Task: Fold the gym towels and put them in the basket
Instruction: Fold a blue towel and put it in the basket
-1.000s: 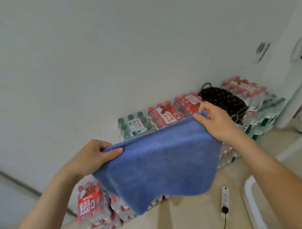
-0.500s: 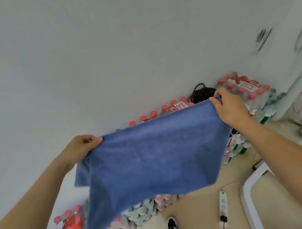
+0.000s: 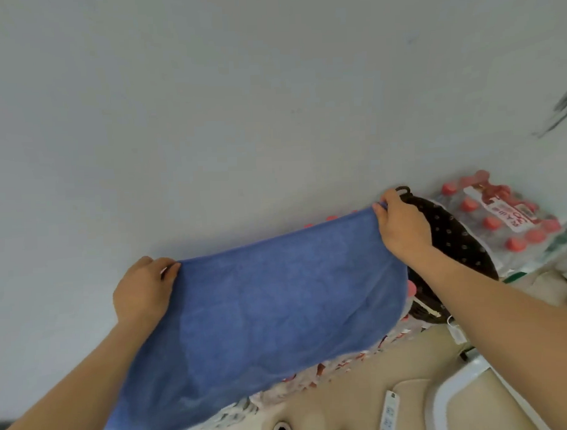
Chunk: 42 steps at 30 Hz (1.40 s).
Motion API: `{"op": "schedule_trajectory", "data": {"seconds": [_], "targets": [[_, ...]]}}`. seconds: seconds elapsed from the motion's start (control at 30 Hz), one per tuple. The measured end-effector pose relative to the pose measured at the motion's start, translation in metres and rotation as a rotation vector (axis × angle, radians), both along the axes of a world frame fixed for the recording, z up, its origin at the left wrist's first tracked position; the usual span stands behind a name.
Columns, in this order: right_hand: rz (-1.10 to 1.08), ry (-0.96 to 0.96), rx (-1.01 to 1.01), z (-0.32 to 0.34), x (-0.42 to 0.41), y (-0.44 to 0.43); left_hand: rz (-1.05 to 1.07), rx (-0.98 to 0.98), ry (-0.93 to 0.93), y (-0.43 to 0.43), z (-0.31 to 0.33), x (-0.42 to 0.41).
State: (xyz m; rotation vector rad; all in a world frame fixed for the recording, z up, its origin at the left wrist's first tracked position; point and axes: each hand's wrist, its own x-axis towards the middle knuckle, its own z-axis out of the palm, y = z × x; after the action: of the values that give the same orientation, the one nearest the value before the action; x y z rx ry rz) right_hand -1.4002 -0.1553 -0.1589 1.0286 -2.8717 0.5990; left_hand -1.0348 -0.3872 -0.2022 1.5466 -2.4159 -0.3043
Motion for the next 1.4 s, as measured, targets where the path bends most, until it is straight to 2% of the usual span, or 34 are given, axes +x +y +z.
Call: {"op": "schedule_trajectory", "data": {"seconds": [0.13,0.23,0.3,0.37,0.43,0.47,0.53,0.6,0.67,0.73,0.87,1.0,1.1,1.17,1.23,1.4], "targets": [[0.024,-0.007,0.045,-0.027,-0.031,-0.008,0.092,0.0,-0.062,0.01,0.001,-0.023],[0.013,-0.052,-0.005,-0.043,-0.056,-0.019,0.183,0.039,-0.089,0.022,-0.006,-0.044],[-0.044,-0.197,-0.09,-0.051,-0.069,-0.027,0.197,-0.014,-0.124,0.029,-0.013,-0.056],[-0.111,-0.437,-0.197,-0.059,-0.076,-0.031,0.201,-0.119,-0.133,0.039,-0.017,-0.067],[-0.096,-0.641,-0.214,-0.061,-0.077,-0.025,0.084,-0.254,-0.058,0.06,-0.018,-0.088],[-0.082,-0.723,-0.178,-0.061,-0.078,-0.019,-0.051,-0.281,-0.004,0.076,-0.018,-0.104],[-0.057,-0.861,-0.074,-0.069,-0.082,-0.002,-0.389,-0.191,0.061,0.114,-0.019,-0.143],[0.0,-0.923,-0.067,-0.078,-0.083,0.012,-0.571,-0.056,0.034,0.148,-0.025,-0.184],[0.023,-0.828,-0.117,-0.079,-0.08,0.017,-0.623,0.049,-0.108,0.176,-0.029,-0.216],[0.027,-0.638,-0.153,-0.081,-0.081,0.017,-0.607,0.108,-0.23,0.189,-0.038,-0.233],[-0.018,-0.381,-0.142,-0.081,-0.085,0.018,-0.598,-0.011,-0.274,0.191,-0.044,-0.251],[0.025,-0.168,-0.054,-0.075,-0.076,0.015,-0.585,0.05,-0.213,0.19,-0.037,-0.258],[0.356,-0.006,-0.196,-0.061,-0.039,-0.001,-0.435,0.04,-0.018,0.183,-0.02,-0.223],[0.605,-0.008,-0.187,-0.056,0.003,-0.017,-0.282,0.039,0.09,0.171,-0.009,-0.178],[0.796,-0.064,-0.132,-0.055,0.048,-0.036,-0.099,0.017,0.119,0.154,0.001,-0.125],[1.034,-0.237,-0.044,-0.043,0.14,-0.083,0.33,-0.008,0.042,0.112,0.009,0.009]]}}
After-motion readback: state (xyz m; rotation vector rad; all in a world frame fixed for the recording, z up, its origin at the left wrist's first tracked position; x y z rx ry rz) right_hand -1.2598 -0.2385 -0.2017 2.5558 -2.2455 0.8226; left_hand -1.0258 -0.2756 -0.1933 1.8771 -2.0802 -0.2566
